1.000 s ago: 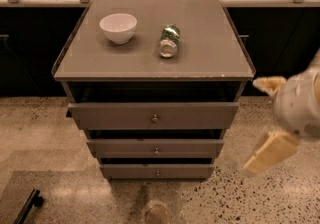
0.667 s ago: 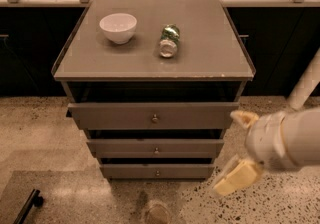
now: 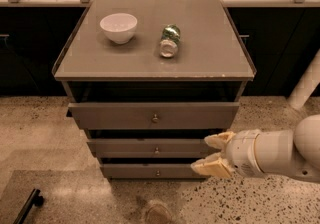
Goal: Open top drawer
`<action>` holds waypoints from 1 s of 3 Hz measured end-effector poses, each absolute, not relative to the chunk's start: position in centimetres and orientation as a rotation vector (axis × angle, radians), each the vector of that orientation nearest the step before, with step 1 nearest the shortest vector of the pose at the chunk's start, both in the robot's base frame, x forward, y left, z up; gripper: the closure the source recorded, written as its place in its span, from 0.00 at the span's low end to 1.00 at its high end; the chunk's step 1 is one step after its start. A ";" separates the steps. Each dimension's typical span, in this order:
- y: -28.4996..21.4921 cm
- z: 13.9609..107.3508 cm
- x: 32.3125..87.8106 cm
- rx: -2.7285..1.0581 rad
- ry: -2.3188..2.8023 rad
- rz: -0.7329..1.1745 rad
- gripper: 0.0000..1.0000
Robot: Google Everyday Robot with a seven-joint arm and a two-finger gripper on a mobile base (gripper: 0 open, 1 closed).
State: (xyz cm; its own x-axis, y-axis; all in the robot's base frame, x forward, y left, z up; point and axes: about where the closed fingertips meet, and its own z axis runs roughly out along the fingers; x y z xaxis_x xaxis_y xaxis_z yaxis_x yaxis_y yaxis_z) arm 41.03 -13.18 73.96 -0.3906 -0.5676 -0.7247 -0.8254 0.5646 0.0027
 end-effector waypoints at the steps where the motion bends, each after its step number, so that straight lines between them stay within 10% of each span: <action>1: -13.2 74.0 41.0 -1.112 2.107 0.478 0.65; 3: -13.2 73.4 42.1 -1.051 2.059 0.448 1.00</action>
Offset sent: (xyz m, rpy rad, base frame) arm -0.0001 0.0003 0.0007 -0.0013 -0.0012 0.0005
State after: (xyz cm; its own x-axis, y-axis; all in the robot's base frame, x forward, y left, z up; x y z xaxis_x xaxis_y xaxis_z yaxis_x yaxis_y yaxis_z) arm 42.12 -13.19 73.40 -0.3662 -0.5311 -0.7641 -0.8005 0.5985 -0.0323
